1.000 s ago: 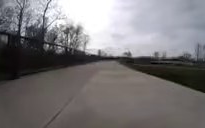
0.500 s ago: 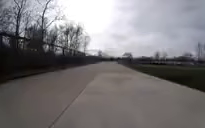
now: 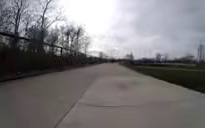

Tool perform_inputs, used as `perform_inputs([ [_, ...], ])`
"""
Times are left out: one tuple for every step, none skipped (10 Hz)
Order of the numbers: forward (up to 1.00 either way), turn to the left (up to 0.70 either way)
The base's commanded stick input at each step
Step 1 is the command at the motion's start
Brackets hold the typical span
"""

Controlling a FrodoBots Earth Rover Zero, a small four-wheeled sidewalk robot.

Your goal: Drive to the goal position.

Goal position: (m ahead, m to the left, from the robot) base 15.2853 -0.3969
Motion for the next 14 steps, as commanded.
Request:
perform_inputs([
  [1.0, 0.0],
  [1.0, 0.0],
  [1.0, 0.0],
  [1.0, 0.0],
  [1.0, 0.0],
  [1.0, -0.13],
  [1.0, -0.27],
  [1.0, -0.37],
  [1.0, -0.4],
  [1.0, -0.4],
  [1.0, -0.4],
  [1.0, -0.33],
  [1.0, -0.1],
  [1.0, 0.0],
])
